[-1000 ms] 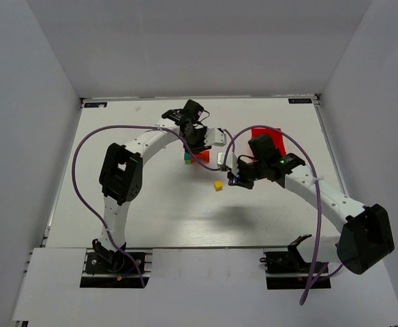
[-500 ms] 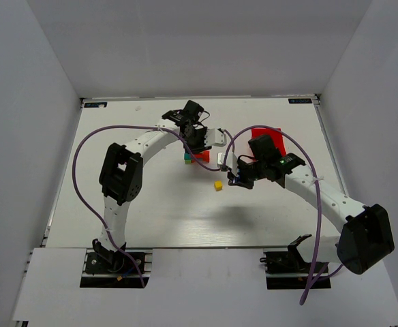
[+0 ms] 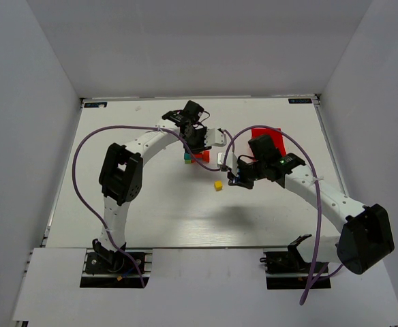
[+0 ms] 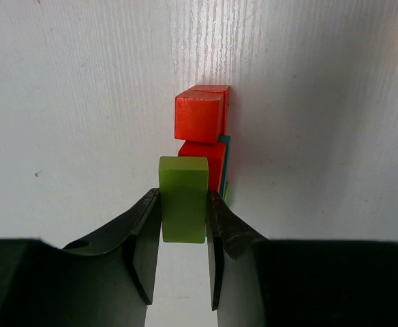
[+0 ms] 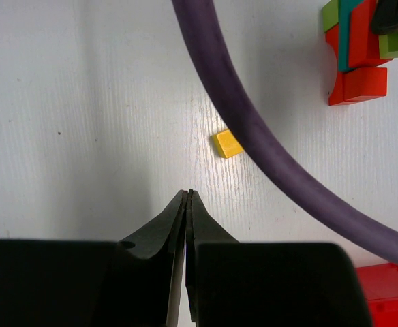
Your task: Build the wood block tower
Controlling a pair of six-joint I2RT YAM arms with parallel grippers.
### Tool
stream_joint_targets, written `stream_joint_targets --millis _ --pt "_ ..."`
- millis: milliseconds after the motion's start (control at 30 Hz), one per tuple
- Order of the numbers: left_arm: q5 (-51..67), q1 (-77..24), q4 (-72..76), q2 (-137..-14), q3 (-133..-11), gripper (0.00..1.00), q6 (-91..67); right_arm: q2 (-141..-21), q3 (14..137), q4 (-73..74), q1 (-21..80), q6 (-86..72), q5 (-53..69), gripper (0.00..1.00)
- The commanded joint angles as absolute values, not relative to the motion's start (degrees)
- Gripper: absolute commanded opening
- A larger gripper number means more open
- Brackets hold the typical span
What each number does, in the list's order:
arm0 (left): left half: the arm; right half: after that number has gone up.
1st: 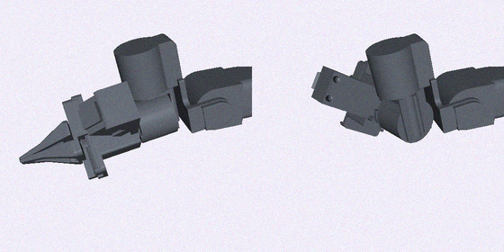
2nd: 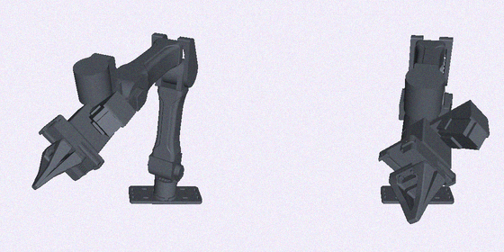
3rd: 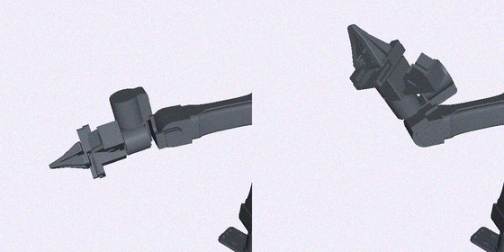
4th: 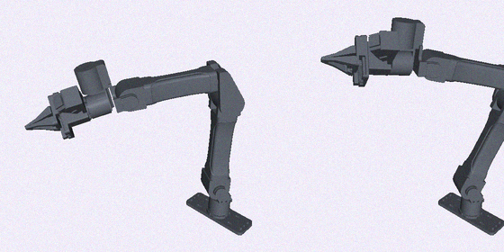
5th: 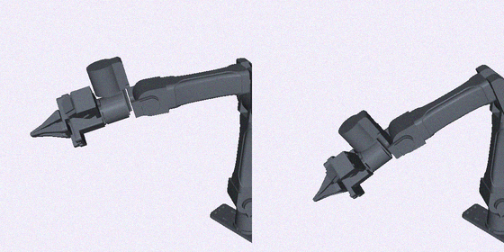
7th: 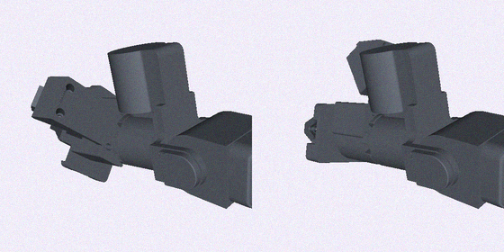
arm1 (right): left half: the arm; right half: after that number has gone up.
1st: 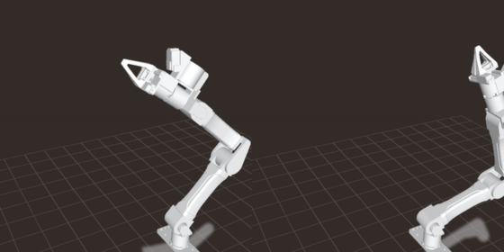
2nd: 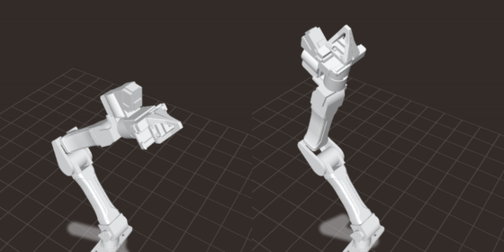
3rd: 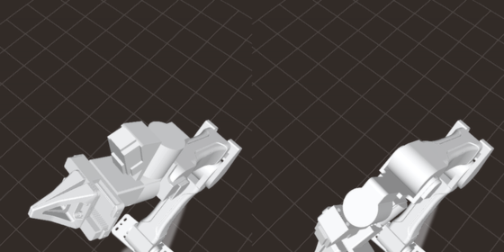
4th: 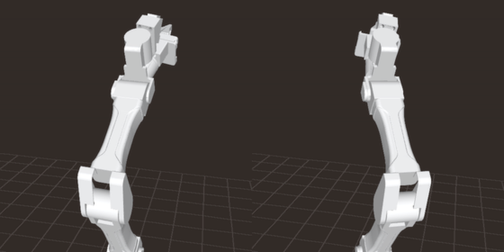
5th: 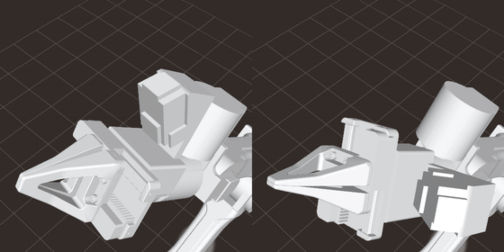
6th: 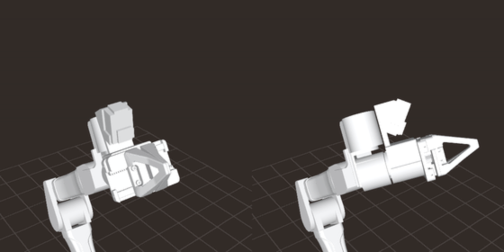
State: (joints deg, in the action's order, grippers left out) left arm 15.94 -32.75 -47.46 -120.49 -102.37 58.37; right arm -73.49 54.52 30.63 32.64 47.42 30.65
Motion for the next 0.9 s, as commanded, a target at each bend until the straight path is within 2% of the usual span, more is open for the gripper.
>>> stream_joint_targets --millis 0,300,867 --pt "16.17 -32.70 -46.68 -116.37 -101.08 0.36 57.83 -73.65 54.40 30.41 32.87 48.25 31.82 0.07" --pt "16.17 -32.70 -46.67 -116.37 -101.07 0.41 57.83 -74.00 54.58 30.41 32.61 48.16 31.82 0.08" --pt "16.17 -32.70 -45.62 -114.17 -100.55 0.43 57.30 -74.27 54.49 30.85 32.87 48.25 31.73 0.08"
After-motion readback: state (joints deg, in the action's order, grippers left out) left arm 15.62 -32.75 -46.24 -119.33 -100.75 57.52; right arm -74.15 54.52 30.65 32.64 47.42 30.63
